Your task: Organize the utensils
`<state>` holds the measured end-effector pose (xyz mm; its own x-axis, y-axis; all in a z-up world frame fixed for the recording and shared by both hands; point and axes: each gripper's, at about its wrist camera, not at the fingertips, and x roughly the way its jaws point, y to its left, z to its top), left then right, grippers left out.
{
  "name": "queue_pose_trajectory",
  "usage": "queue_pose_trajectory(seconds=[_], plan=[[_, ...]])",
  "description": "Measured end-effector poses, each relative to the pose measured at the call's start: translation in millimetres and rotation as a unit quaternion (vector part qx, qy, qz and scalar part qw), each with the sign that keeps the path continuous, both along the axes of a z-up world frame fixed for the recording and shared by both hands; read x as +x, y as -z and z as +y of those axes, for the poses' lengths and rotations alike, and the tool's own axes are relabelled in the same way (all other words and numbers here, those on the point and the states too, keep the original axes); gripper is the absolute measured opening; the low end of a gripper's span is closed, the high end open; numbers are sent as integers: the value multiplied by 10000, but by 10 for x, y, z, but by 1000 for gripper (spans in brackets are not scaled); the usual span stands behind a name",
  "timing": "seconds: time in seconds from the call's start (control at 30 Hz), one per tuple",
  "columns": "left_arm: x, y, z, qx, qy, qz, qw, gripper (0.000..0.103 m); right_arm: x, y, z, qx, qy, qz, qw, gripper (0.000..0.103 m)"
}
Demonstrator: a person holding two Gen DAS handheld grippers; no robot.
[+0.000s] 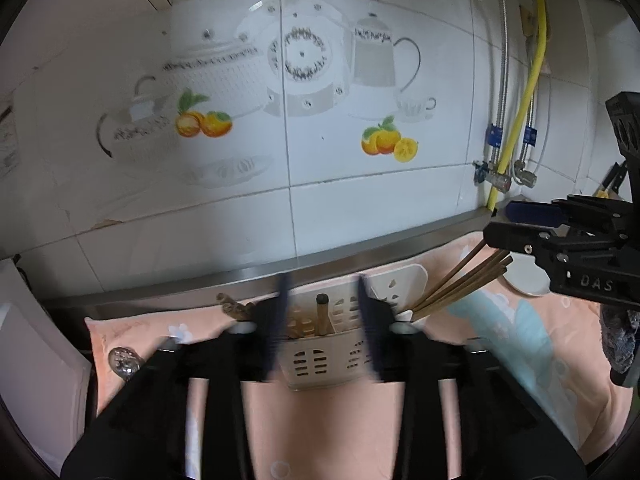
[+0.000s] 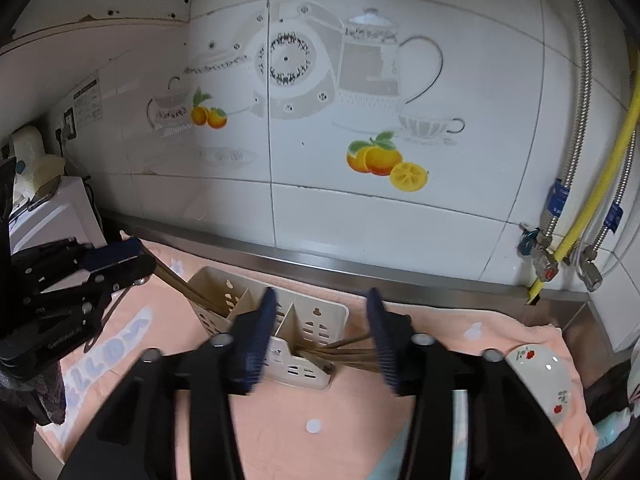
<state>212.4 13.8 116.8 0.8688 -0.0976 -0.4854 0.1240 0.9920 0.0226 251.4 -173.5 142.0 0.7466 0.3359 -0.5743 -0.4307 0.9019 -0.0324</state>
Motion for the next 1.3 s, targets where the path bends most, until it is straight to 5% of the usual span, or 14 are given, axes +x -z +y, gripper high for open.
queue_pose_trajectory(seconds=[0.27,0.6,1.3], plan=[[-331,13,40,-135,-63,-211,9997,65,-319,26,-91,81,8,-174,9998,81],[-733,167,36,-55,-227,-369,9990,95,-730,288,-78,-40,92,-331,9994,91],[-1266,716,-16,-278,-470,3,9985,98,-1172,869,-167,109,280,106,9995,96]])
